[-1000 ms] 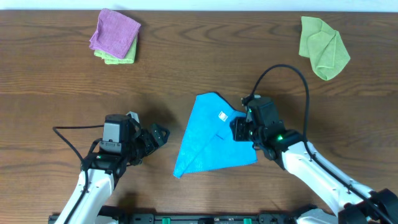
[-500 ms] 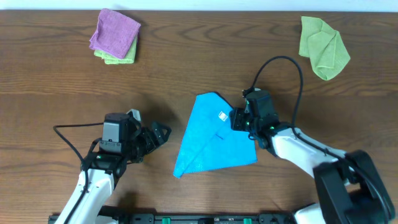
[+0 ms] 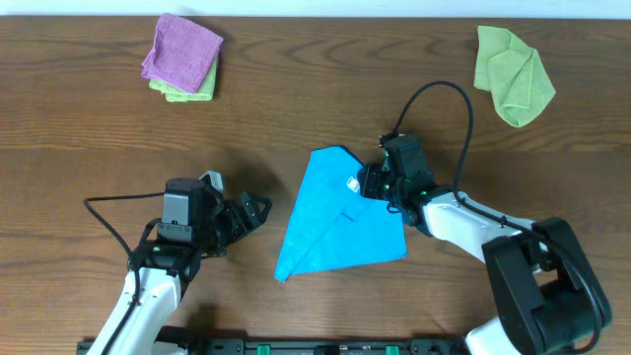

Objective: Fold the cloth

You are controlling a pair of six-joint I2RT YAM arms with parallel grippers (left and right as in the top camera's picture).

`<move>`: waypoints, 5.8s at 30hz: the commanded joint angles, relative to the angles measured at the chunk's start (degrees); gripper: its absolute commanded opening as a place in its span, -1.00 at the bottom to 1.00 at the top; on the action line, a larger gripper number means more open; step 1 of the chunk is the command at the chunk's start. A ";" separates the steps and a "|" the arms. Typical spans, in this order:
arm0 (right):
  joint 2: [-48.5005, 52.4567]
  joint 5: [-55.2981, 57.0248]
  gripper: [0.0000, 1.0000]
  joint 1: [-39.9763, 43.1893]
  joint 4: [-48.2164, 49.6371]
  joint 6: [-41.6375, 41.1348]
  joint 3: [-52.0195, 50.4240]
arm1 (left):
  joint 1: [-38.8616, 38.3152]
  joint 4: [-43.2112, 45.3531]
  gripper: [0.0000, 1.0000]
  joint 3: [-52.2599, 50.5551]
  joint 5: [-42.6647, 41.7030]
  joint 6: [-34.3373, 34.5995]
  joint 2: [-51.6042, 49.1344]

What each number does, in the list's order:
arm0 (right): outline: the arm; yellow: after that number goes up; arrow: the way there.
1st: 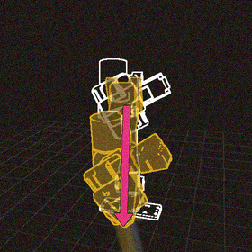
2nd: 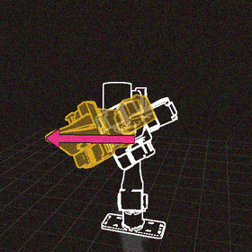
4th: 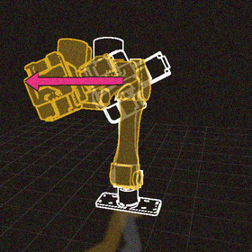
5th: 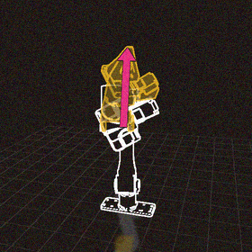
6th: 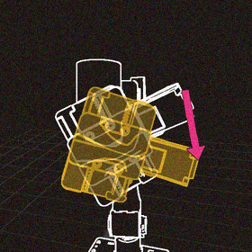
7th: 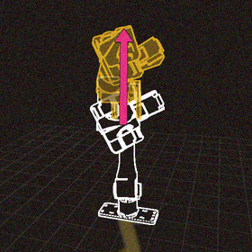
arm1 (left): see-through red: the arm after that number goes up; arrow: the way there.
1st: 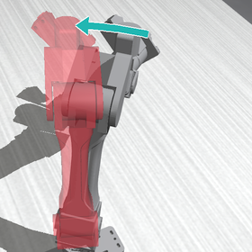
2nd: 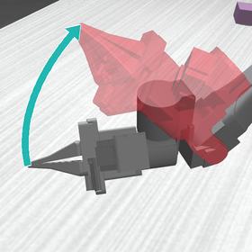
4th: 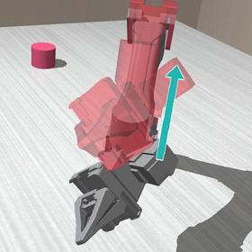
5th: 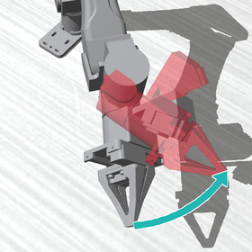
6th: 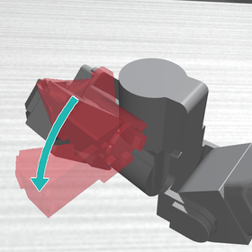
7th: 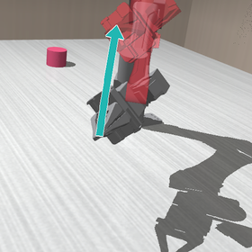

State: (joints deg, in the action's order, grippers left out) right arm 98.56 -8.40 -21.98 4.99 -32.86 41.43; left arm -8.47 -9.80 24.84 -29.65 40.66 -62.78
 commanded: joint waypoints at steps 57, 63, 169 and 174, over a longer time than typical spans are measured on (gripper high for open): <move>25.88 -6.56 -0.37 -17.77 8.90 -1.29 39.58 | 14.93 2.38 0.91 3.30 -2.40 -7.96 0.33; 25.81 -7.06 0.27 -17.29 6.36 -0.09 39.58 | 14.99 2.43 0.90 3.30 -2.40 -7.96 0.33; 15.82 14.71 -0.97 -15.98 -55.49 40.13 38.51 | 14.99 2.34 0.90 3.30 -14.93 -7.19 0.33; 12.59 14.75 -0.97 -15.98 -55.32 40.15 38.51 | 14.99 2.32 0.90 3.30 -14.93 -7.19 0.33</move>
State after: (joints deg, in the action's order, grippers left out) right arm 114.63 4.91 -37.98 -50.59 8.88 80.07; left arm 6.28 -7.46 26.68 -43.62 33.61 -62.78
